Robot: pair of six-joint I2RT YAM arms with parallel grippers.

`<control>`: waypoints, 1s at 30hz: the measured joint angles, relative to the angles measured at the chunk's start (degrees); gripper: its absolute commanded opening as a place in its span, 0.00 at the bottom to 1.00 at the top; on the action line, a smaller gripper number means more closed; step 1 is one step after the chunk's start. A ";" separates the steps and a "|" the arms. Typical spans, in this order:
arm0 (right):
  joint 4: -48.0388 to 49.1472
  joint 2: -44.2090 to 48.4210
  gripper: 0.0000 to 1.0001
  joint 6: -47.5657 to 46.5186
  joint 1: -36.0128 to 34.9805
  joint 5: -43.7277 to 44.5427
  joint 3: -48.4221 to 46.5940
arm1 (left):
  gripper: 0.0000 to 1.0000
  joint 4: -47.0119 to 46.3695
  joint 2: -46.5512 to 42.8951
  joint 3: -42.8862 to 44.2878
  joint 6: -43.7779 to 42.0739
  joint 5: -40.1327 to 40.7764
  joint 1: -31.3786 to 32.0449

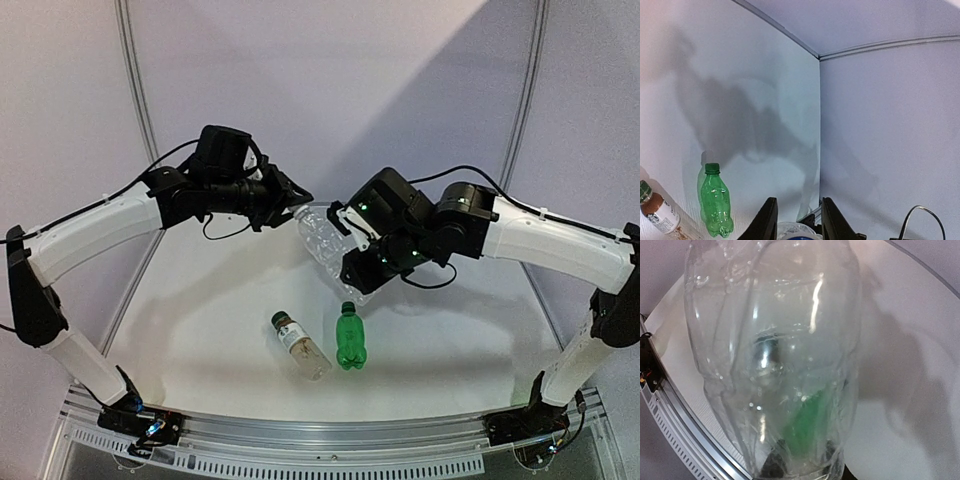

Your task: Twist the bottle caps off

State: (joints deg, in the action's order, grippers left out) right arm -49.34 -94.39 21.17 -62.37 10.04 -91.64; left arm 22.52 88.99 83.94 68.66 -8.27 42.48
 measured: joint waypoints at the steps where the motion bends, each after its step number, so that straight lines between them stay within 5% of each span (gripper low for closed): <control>1: -0.50 -0.20 0.00 -0.04 -0.04 0.44 -0.20 | 0.31 0.70 0.59 0.59 0.42 -0.04 0.00; 7: -4.92 -0.72 0.00 0.74 -0.04 3.82 -0.66 | 0.44 4.46 2.47 3.15 1.38 0.87 -0.37; 20: -7.13 -0.72 0.00 1.29 0.20 5.51 -0.39 | 0.51 6.69 2.43 3.19 0.76 1.81 -1.03; 30: -3.96 0.92 0.00 2.56 1.07 3.34 9.40 | 0.92 2.58 -8.72 -9.25 -5.05 4.74 -1.60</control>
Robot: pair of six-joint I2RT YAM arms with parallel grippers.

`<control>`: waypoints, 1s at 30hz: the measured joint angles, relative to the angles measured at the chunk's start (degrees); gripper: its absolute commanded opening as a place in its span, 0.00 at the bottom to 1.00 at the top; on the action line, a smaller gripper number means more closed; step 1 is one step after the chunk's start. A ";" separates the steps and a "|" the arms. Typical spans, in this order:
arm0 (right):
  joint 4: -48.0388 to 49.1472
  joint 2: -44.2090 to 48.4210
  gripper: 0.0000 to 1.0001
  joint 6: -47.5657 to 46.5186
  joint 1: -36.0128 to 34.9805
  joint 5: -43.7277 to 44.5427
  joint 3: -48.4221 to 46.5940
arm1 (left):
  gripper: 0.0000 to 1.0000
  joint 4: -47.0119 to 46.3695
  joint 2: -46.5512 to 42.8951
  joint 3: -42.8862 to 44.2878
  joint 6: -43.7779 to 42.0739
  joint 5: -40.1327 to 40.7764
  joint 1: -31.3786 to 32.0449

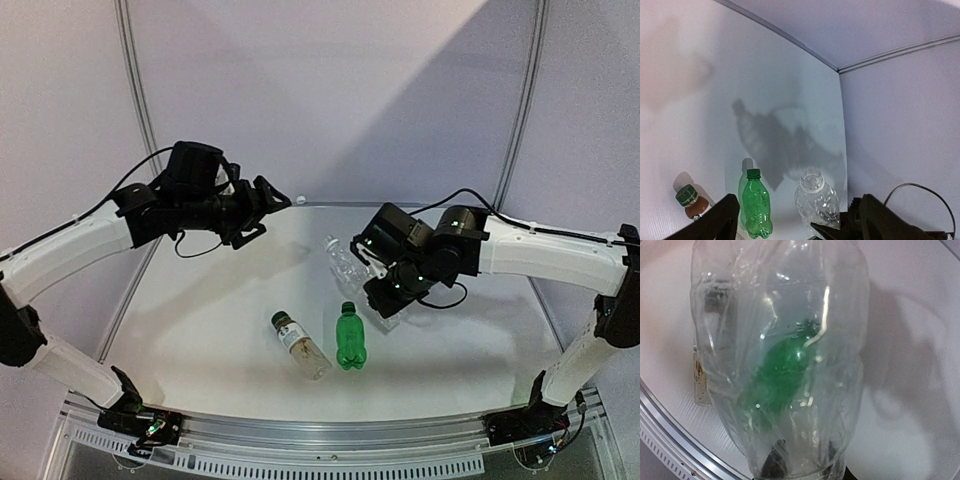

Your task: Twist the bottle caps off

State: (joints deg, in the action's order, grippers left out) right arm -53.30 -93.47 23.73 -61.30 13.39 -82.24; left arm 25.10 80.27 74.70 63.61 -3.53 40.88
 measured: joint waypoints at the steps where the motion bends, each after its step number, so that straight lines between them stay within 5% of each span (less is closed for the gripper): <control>1: 0.63 0.83 0.00 0.28 0.50 -0.68 1.14 | 0.95 -1.09 -1.66 -1.62 -1.36 -0.07 -0.09; 12: 11.06 12.72 0.00 1.44 5.16 -13.42 4.11 | 0.99 -17.59 -9.22 -8.74 -17.62 -14.12 -0.98; 25: 26.88 17.25 0.00 1.57 5.18 -31.91 4.37 | 0.97 -31.32 -1.53 -3.13 -22.05 -32.72 1.27; 30: 28.52 17.25 0.00 1.81 5.18 -35.23 4.37 | 0.78 -33.77 0.44 -0.68 -22.03 -36.63 2.27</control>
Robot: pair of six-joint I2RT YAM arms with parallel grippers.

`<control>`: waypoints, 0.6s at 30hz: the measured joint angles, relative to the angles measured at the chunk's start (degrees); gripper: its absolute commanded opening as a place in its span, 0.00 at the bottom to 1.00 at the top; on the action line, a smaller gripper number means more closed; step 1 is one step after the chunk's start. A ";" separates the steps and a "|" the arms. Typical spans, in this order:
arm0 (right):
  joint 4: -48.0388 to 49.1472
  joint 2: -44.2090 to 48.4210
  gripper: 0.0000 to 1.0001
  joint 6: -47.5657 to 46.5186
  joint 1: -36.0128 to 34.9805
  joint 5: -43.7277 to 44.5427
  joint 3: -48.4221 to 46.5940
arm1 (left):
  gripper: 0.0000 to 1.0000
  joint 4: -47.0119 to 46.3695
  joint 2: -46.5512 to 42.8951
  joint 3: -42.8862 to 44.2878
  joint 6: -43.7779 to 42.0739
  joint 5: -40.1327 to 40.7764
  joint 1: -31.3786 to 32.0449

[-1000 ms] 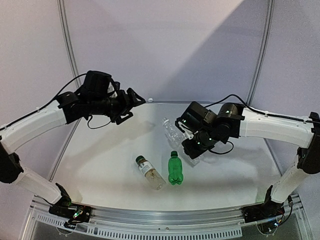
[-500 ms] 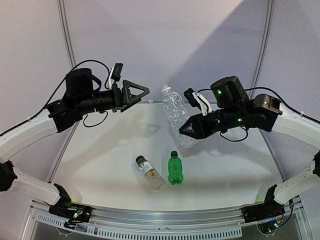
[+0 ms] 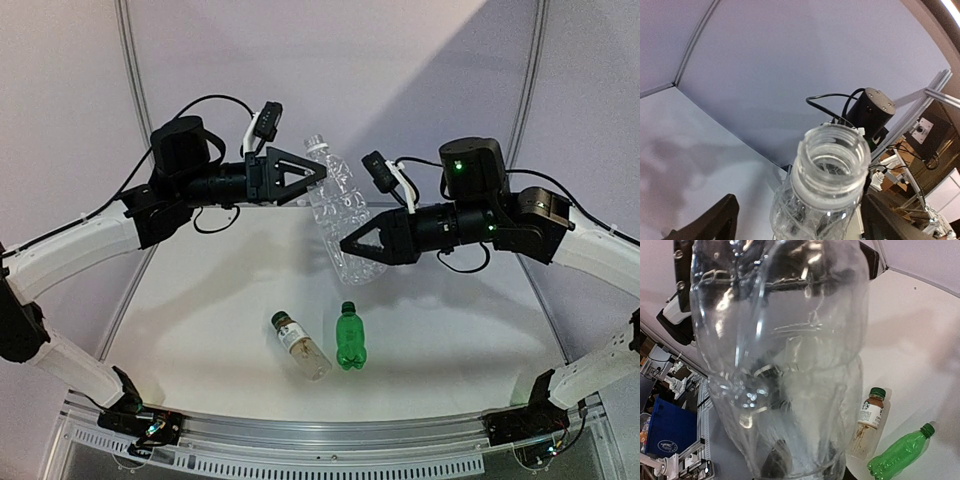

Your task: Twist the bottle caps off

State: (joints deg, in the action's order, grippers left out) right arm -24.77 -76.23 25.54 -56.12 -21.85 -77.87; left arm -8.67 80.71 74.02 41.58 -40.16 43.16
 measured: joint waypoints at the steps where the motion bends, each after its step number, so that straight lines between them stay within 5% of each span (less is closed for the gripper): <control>1: 0.44 0.00 0.00 0.11 0.00 -0.79 0.00 | 0.74 -0.61 0.31 0.26 0.02 -0.63 0.15; 11: 1.53 -0.02 0.03 1.70 0.50 -3.78 0.11 | 0.38 -4.57 2.95 2.10 0.33 -4.17 0.81; 18: 1.44 -0.02 0.54 1.97 0.61 -3.19 0.22 | 0.33 -4.09 2.99 2.12 0.17 -3.26 0.79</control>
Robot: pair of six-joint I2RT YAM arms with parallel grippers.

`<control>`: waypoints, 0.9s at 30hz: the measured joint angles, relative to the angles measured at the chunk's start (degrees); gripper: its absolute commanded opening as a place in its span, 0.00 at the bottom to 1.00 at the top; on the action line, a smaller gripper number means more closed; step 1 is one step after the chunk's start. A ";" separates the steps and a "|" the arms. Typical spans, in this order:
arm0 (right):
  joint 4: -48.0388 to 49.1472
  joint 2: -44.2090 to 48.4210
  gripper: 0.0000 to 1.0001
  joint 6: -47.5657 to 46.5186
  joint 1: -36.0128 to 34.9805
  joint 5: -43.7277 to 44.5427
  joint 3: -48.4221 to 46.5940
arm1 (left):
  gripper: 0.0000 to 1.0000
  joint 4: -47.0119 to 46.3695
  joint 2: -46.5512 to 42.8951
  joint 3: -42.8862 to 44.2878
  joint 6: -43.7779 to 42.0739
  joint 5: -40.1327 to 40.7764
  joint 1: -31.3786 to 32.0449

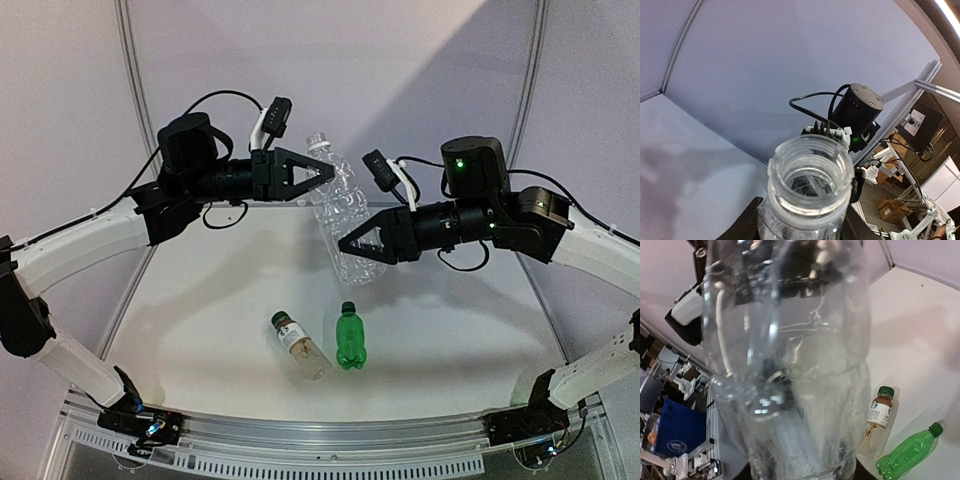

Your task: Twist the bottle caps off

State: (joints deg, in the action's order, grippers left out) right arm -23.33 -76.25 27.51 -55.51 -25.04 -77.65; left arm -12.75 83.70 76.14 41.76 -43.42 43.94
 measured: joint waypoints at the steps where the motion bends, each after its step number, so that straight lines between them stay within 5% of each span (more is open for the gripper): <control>1: -0.09 0.00 0.58 -0.02 -0.04 0.48 0.07 | 0.32 0.46 0.00 0.00 -0.09 0.46 0.04; 9: -2.08 0.33 0.98 -0.96 -0.26 6.47 0.13 | 0.31 8.02 -0.70 -0.15 -1.51 5.66 -0.28; 15: -5.07 4.68 0.99 -2.32 -0.28 16.96 2.03 | 0.33 18.60 -6.23 -1.09 -6.08 16.85 -1.27; 27: -6.01 13.55 0.99 -3.32 -0.31 37.44 13.84 | 0.36 28.48 -20.98 -20.39 -17.09 63.60 -1.55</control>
State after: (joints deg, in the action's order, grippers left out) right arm -29.34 -62.70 24.18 -55.81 12.40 -63.81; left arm 15.73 62.72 55.75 24.67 20.18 42.39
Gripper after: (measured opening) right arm 0.989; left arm 0.457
